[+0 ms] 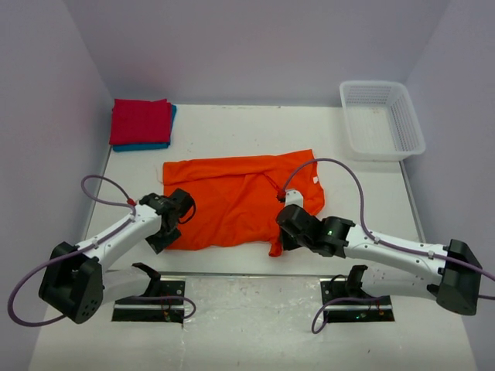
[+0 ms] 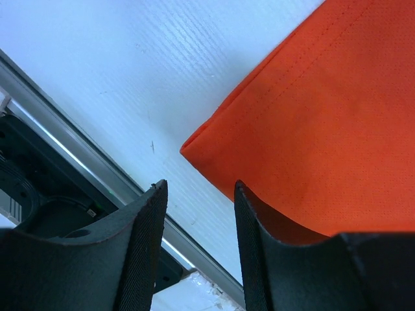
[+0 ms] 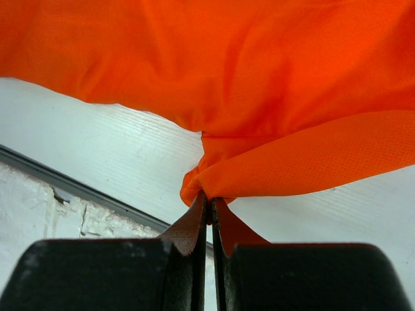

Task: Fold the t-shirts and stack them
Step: Grap the side of the flattened tshirt closest away from the robot with both arms

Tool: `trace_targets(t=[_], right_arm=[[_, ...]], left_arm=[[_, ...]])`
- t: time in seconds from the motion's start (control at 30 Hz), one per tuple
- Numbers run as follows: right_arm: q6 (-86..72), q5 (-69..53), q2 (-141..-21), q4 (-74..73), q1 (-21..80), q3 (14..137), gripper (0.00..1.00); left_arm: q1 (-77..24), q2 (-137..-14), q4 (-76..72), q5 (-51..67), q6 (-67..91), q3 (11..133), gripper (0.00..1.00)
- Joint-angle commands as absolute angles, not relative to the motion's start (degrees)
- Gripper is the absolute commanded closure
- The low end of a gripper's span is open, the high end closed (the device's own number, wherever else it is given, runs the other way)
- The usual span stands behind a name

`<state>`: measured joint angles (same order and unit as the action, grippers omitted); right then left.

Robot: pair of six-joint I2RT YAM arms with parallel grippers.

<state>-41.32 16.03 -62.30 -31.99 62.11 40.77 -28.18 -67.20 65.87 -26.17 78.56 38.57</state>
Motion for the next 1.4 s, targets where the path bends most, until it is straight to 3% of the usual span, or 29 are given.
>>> trace_targets(t=[0.0,0.93,1.37], right_arm=[[-40.96,15.64,-60.82,-30.15,61.70,39.99,1.00],[-42.45,14.68,-50.45,-33.75,60.91,37.88,1.00],[-42.45,13.97,-50.45,-33.93,59.94,37.88,1.00]], left_arm=[[-27.69,-67.85,67.24,-26.98,78.84,39.03,0.53],[-26.19,-73.03,57.04,-28.12,74.89,39.46,0.51],[-28.74,-76.46,60.81,-28.30,74.79,41.31,0.50]])
